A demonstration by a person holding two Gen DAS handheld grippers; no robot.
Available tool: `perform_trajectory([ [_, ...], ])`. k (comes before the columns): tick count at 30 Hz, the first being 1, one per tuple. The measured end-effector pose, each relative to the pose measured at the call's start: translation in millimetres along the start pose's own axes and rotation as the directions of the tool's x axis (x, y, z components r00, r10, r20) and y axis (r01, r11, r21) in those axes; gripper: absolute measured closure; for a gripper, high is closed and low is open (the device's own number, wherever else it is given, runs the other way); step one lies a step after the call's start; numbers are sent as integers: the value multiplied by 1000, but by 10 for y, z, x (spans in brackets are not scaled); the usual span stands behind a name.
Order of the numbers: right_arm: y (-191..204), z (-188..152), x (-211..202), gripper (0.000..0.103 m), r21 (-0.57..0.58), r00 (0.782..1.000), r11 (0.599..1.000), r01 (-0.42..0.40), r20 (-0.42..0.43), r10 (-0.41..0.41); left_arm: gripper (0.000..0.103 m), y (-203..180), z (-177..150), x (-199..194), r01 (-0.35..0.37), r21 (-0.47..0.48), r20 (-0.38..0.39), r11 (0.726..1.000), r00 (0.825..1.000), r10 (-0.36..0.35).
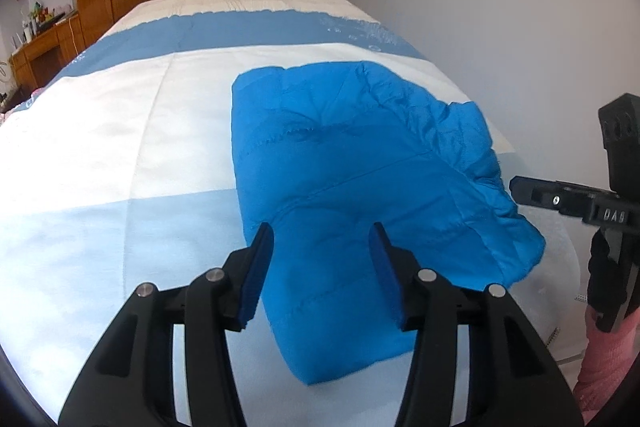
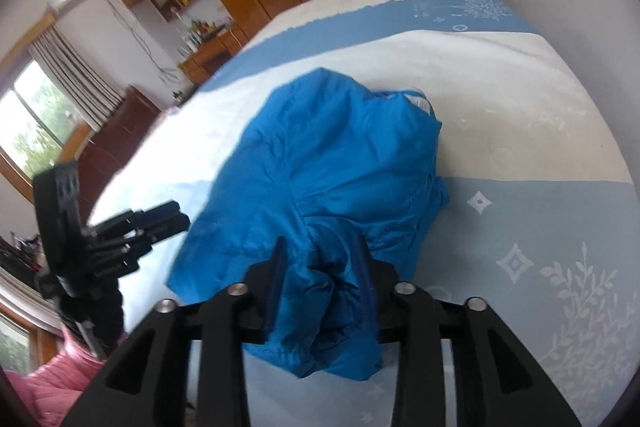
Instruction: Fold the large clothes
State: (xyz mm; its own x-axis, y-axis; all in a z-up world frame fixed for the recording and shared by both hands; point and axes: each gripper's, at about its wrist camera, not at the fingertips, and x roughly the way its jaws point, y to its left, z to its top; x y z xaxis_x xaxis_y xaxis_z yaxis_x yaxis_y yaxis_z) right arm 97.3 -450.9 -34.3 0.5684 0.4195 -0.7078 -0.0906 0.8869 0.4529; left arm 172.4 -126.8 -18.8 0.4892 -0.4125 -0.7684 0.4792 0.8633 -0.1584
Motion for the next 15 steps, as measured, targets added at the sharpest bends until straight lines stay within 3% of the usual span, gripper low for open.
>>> perform_trajectory([
  [3, -16, 48, -51, 48, -1, 1000, 1000, 21, 14, -21, 42, -16, -43, -107, -5, 0, 19, 1000, 1000, 5],
  [6, -64, 86, -76, 34, 7, 999, 999, 35, 25, -36, 34, -7, -81, -181, -7, 3, 45, 1000, 999, 7],
  [13, -288, 49, -1, 27, 66, 1000, 998, -1, 11, 0, 23, 67, -122, -228, 27, -14, 57, 1000, 998, -26],
  [15, -347, 36, 30, 24, 85, 1000, 996, -23, 8, 23, 15, 86, -126, -226, 44, -15, 57, 999, 997, -43],
])
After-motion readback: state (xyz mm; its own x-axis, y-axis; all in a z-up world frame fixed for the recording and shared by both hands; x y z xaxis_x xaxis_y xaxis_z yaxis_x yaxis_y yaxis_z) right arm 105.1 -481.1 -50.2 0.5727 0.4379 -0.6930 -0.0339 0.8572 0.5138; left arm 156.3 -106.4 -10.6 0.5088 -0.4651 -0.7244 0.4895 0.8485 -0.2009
